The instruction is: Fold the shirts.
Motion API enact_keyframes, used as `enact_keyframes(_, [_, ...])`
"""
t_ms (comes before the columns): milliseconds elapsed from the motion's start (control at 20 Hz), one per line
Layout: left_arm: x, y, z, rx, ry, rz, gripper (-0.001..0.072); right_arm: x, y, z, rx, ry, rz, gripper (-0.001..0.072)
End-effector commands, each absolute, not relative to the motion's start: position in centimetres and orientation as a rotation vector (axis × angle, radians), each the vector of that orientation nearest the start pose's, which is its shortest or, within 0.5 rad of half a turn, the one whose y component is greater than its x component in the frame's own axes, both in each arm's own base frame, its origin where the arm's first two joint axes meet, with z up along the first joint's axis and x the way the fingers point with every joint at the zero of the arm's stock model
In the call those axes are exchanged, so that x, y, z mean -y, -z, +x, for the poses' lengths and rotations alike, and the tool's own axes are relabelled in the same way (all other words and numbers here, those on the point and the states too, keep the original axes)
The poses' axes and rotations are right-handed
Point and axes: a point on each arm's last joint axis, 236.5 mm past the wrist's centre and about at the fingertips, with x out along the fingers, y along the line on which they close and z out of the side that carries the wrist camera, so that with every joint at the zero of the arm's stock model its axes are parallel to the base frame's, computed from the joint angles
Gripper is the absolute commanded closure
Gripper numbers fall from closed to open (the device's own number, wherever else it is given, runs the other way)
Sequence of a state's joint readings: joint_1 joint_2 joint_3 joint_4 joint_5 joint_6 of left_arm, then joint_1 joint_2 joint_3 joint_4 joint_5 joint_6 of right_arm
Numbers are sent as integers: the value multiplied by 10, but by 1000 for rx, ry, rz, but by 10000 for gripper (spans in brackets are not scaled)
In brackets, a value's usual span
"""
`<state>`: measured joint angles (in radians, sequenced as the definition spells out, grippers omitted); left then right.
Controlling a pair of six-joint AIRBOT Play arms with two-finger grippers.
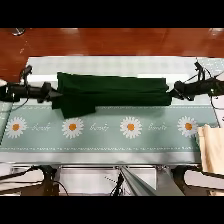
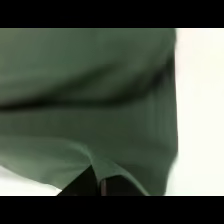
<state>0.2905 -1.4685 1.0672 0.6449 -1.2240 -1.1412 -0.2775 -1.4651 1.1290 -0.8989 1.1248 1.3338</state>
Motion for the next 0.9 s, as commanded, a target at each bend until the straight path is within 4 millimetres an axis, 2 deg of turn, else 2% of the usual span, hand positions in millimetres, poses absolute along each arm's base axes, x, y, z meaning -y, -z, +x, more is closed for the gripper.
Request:
enact_keyframes(0, [69, 15, 462, -1243, 460, -819, 685, -17, 29, 456, -1197, -219, 708, 681])
enact_keyframes(200, [71, 31, 511, -1276, 458, -866, 685, -14, 40, 494, -1166, -240, 748, 681])
enact_keyframes(400, [65, 50, 538, -1264, 418, -902, 685, -22, 47, 522, -1120, -281, 853, 681])
enact_keyframes(550, [62, 57, 550, -1241, 406, -898, 685, -20, 62, 530, -1115, -260, 894, 680])
enact_keyframes(600, [63, 58, 549, -1247, 408, -898, 622, -20, 67, 530, -1122, -256, 899, 552])
enact_keyframes(650, [63, 58, 547, -1255, 414, -898, 272, -20, 68, 529, -1124, -255, 900, 185])
enact_keyframes(700, [63, 55, 543, -1269, 429, -896, 9, -18, 66, 530, -1119, -256, 896, 93])
enact_keyframes(800, [51, 40, 532, -1298, 474, -891, 0, -7, 53, 528, -1115, -271, 894, 93])
enact_keyframes(850, [43, 31, 519, -1331, 501, -882, 0, 4, 45, 524, -1116, -278, 893, 93])
